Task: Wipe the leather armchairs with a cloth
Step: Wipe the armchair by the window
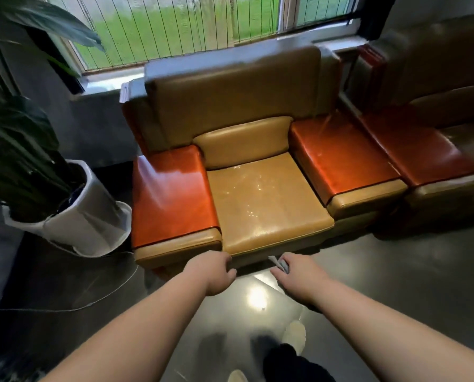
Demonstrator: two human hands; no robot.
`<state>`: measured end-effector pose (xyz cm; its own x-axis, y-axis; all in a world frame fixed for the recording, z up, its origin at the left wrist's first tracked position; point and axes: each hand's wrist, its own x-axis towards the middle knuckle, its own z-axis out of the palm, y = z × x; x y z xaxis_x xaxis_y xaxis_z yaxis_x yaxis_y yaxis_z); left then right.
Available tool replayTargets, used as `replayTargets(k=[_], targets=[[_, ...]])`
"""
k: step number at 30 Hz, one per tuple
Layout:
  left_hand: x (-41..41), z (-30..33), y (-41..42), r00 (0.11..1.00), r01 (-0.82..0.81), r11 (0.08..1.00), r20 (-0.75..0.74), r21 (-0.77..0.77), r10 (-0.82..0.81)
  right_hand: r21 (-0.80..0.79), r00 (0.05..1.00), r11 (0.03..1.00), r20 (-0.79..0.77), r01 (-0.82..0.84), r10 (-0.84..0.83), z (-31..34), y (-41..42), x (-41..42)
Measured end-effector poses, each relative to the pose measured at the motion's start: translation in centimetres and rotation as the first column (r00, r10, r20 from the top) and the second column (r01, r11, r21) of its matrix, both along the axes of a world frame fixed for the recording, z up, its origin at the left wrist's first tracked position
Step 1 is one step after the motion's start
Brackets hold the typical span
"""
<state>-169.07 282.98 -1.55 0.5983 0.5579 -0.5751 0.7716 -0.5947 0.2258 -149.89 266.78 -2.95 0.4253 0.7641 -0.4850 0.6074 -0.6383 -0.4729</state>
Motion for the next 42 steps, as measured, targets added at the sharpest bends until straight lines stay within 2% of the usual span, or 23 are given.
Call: replayTargets(k=[4,10,15,20,25,31,36,37,39,40,41,42], targets=[[3.2,-2.2,4.5,0.998,0.020,1.000,-0.054,-0.017,-0.021,-0.034,0.999,0.999,-0.039,0.007,-0.008,-3.1,5.2,3.6],[8.0,-3.9,12.2,0.984,0.056,0.998,-0.170,0.001,-0.055,-0.061,0.991,0.992,-0.087,-0.107,0.101,-6.9,14.1,9.9],[10.4,-5.0,18.5,0.978,-0.012,1.000,-0.209,0.019,0.016,-0.104,0.984,0.982,-0.092,-0.160,0.151,-9.4,20.5,14.7],[12.3,-8.3,22.8,0.981,-0.037,0.999,-0.193,-0.035,0.029,-0.108,0.991,0.994,-0.135,-0.014,-0.001,-13.3,25.7,17.4],[14.0,-14.1,26.7,0.975,0.088,0.996,-0.200,-0.034,-0.093,-0.140,0.972,0.981,-0.172,0.138,-0.161,-19.3,29.5,16.3],[13.6,-24.5,33.4,0.938,0.329,0.939,-0.145,0.101,-0.313,-0.118,0.952,0.968,-0.192,0.220,-0.239,-27.7,34.8,12.8],[14.0,-33.1,38.4,0.922,0.382,0.908,-0.131,0.174,-0.363,-0.129,0.937,0.969,-0.254,0.212,-0.239,-35.7,39.8,13.1],[13.8,-34.2,38.7,0.913,0.406,0.893,-0.115,0.195,-0.391,-0.137,0.954,0.970,-0.196,0.202,-0.227,-37.3,40.2,13.3],[13.0,-35.6,38.7,0.903,0.418,0.868,-0.015,0.267,-0.430,-0.177,0.985,0.973,0.115,0.150,-0.131,-39.9,40.1,12.8],[12.5,-35.9,38.7,0.896,0.410,0.863,0.045,0.296,-0.441,-0.178,0.962,0.978,0.269,0.106,-0.055,-41.0,39.8,12.3],[12.2,-36.2,38.7,0.888,0.405,0.859,0.086,0.313,-0.451,-0.145,0.935,0.988,0.355,0.046,0.009,-42.0,39.5,11.8],[12.1,-36.2,38.9,0.883,0.407,0.856,0.104,0.320,-0.458,-0.094,0.924,0.995,0.375,-0.034,0.067,-43.0,39.2,11.2]])
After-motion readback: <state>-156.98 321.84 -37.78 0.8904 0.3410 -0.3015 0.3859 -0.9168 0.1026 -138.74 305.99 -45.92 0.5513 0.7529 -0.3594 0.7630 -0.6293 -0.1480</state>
